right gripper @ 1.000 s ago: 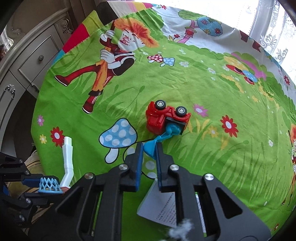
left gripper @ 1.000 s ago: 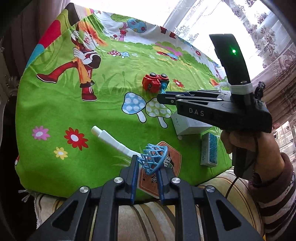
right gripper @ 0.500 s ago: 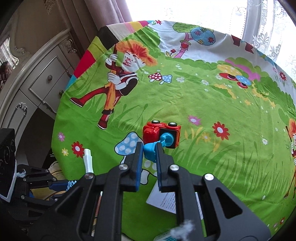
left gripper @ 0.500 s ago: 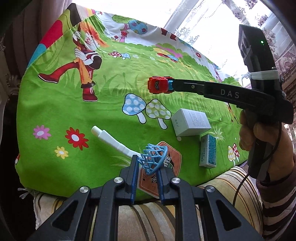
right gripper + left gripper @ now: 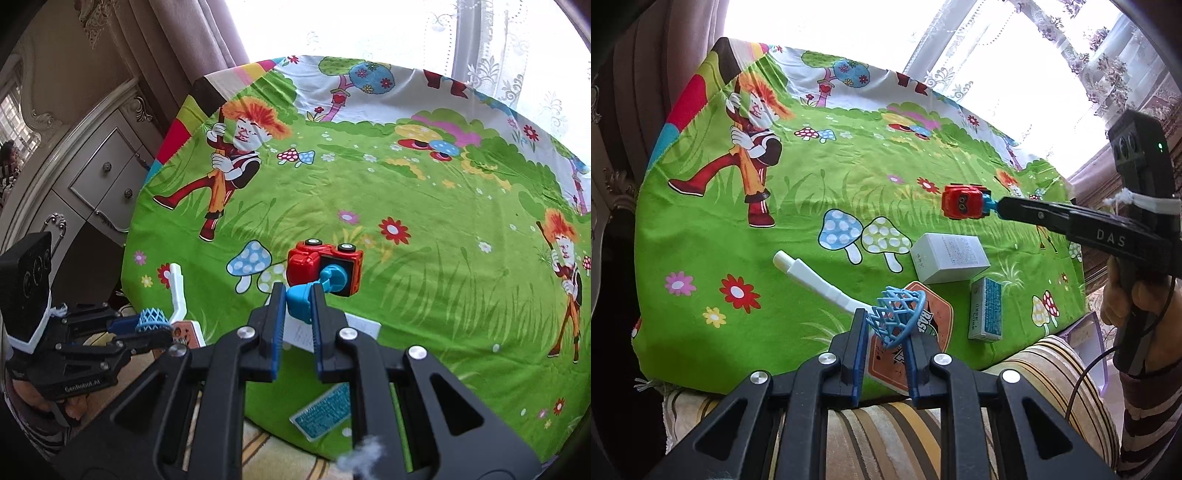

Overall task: Organize rigid objects
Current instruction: 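Carry the brush and toy car over the purple-rimmed box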

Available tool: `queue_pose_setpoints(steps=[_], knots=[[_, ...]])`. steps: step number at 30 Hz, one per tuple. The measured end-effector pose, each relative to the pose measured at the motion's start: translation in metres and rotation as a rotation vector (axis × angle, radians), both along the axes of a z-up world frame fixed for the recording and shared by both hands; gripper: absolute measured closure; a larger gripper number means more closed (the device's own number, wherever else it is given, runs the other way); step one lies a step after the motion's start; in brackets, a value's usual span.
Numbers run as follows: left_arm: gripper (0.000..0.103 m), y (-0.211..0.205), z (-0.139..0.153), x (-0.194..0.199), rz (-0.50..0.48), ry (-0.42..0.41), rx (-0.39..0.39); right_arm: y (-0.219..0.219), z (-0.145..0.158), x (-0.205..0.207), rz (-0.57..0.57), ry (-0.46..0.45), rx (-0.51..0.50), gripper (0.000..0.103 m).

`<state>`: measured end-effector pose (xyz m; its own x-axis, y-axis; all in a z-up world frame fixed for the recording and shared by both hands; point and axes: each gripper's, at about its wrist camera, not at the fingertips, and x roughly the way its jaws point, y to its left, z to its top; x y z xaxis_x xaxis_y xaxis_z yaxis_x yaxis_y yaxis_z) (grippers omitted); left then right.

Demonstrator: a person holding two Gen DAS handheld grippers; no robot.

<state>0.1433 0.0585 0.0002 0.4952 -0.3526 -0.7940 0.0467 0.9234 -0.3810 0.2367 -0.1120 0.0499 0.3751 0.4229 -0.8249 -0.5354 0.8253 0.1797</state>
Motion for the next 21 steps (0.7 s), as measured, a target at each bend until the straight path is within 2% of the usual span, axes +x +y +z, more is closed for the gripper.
queue_pose_setpoints(steps=[6, 12, 21], knots=[[0.084, -0.023, 0.017, -0.007, -0.047, -0.035, -0.001, -0.061, 0.019, -0.030, -0.072, -0.015, 0.004, 0.087], [0.084, -0.053, 0.031, -0.012, -0.107, -0.062, -0.004, -0.134, 0.035, -0.062, -0.193, -0.037, -0.001, 0.087], [0.084, -0.104, 0.048, -0.020, -0.206, -0.089, -0.008, -0.243, 0.022, -0.114, -0.408, 0.002, 0.018, 0.087]])
